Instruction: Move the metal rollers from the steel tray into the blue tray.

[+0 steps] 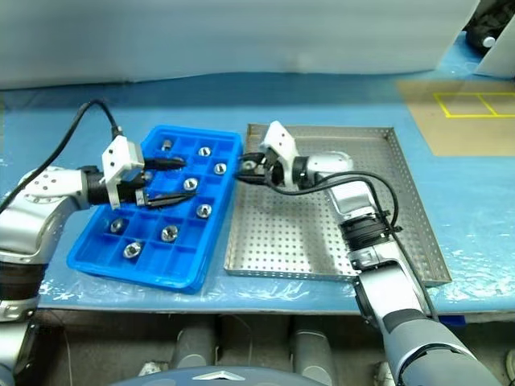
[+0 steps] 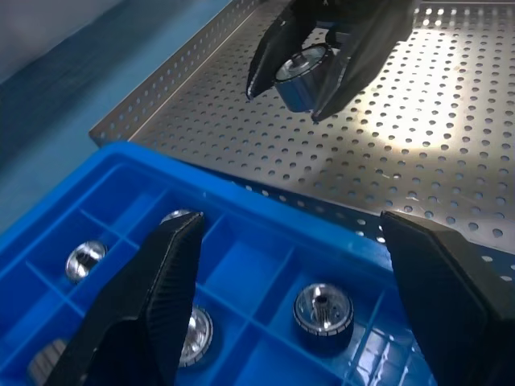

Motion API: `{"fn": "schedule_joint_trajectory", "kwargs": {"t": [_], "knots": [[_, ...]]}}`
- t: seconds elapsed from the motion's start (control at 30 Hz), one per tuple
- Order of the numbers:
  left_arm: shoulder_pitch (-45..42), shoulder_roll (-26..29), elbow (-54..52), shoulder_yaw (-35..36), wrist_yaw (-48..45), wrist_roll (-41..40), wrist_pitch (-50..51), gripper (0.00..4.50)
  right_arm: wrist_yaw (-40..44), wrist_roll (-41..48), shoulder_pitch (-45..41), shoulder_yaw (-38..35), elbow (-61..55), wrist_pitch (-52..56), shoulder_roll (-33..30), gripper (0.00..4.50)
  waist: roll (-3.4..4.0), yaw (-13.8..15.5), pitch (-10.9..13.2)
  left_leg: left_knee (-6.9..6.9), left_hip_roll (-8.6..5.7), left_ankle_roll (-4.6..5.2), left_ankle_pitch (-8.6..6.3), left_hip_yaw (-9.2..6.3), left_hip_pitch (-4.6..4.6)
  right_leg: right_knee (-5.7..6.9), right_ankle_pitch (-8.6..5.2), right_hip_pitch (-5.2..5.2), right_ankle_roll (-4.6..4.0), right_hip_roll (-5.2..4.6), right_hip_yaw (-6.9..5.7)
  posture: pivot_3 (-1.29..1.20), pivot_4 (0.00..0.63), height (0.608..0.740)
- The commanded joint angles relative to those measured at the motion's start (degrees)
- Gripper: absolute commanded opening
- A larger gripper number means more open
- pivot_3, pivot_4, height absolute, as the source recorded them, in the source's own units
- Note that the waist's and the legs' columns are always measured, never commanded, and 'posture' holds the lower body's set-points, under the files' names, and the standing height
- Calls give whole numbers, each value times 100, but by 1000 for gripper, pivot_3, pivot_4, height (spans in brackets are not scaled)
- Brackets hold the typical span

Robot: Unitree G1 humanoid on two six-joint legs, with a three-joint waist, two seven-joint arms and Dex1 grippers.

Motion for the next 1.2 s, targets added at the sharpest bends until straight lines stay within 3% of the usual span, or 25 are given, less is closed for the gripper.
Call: {"fn": "schedule_joint_trajectory", "kwargs": {"t": [0.03, 0.4, 0.63, 0.9, 1.2], "knots": [[372, 189, -750, 515, 225, -287, 257, 3703, 190, 125, -300, 229, -65, -76, 338, 1827, -2, 32, 1, -7, 0, -4, 2, -1, -1, -1, 0, -3, 0, 0, -2, 168, 150, 740], [2698, 319, -2727, 2053, 775, -893, 1210, 3703, 912, 131, -262, 929, 260, -183, 1127, 1827, -7, 263, 0, -62, 4, -24, 15, -28, -33, -38, -10, -22, -9, 2, -38, 403, 150, 740], [3604, 183, -3390, 2821, 1107, -1216, 1553, 3703, 1407, 217, -150, 1309, 184, 166, 1303, 1827, -5, 544, 1, -62, 8, -30, 18, -78, -77, -54, -11, -24, -11, 2, -89, 488, 150, 740], [3858, 145, -3633, 2893, 1382, -1400, 1622, 3703, 1606, 105, -103, 1493, 268, 201, 1279, 1827, -2, 813, 2, -61, 5, -37, 22, -115, -77, -50, -12, -9, -11, 3, -104, 486, 150, 740], [3301, 358, -3265, 2369, 1316, -1376, 1497, 3703, 1653, 102, -25, 1412, 105, 275, 843, 1827, -3, 851, 0, -54, 2, -51, 30, -128, -68, -41, -12, 4, -10, 4, -105, 406, 150, 740]]}}
